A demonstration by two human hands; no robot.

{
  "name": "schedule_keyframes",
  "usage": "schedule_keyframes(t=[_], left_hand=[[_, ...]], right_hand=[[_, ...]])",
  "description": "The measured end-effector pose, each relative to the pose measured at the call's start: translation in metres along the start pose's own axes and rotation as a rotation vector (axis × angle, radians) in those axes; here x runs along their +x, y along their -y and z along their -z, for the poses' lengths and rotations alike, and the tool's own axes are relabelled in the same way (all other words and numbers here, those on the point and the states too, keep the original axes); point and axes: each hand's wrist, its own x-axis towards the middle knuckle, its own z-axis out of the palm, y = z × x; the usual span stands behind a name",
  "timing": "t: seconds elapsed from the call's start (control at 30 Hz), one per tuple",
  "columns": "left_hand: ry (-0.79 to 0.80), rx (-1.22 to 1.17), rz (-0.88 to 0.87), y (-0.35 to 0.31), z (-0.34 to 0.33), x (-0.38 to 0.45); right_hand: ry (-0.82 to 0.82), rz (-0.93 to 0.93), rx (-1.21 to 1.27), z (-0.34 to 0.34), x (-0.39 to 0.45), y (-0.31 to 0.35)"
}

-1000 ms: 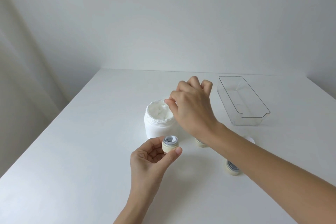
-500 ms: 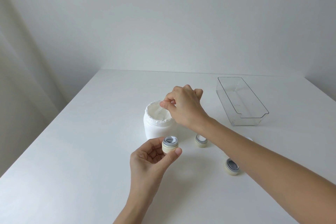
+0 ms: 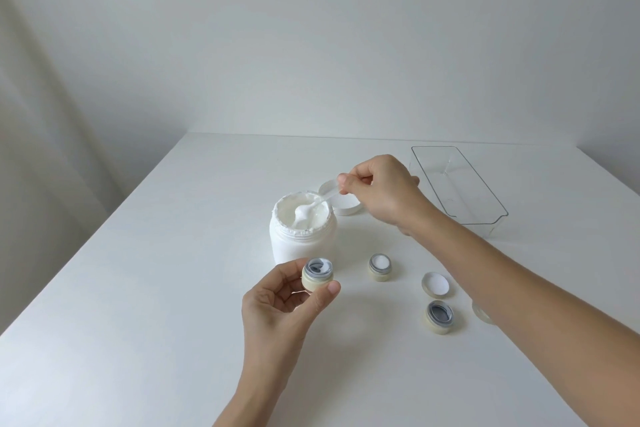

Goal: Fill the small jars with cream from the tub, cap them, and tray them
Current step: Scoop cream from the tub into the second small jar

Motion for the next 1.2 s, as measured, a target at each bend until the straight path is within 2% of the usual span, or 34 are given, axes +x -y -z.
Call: schedule_keyframes(t=[0.23,0.4,0.67,0.9,1.13,1.2], left_hand=[[-0.041,0.033,-0.027,0.003,0.000,0.001],[-0.066,0.030,-0.042,0.004,0.000,0.002],[-0.067,0.032,-0.072,0.003,0.000,0.001],[-0.057,0.066,-0.097,0.004,0.000,0.001],[-0.050,0.078,-0.102,0.003,0.001,0.002],[-0.053,0.075,-0.091,0.003,0.001,0.001]], right_hand=[[0.068,-0.172,0.322,0.016,-0.002,-0.007],[0.148,-0.190,0.429,0.021,-0.015,-0.008],[0.183,-0.160,0.242,0.016,-0.056,-0.011],[0.115,-0.111,0.047,0.016,-0.064,-0.005],[0.066,-0.052,-0.074,0.029,-0.061,-0.005],[0.012,-0.017,-0.045,0.032,-0.061,-0.004]])
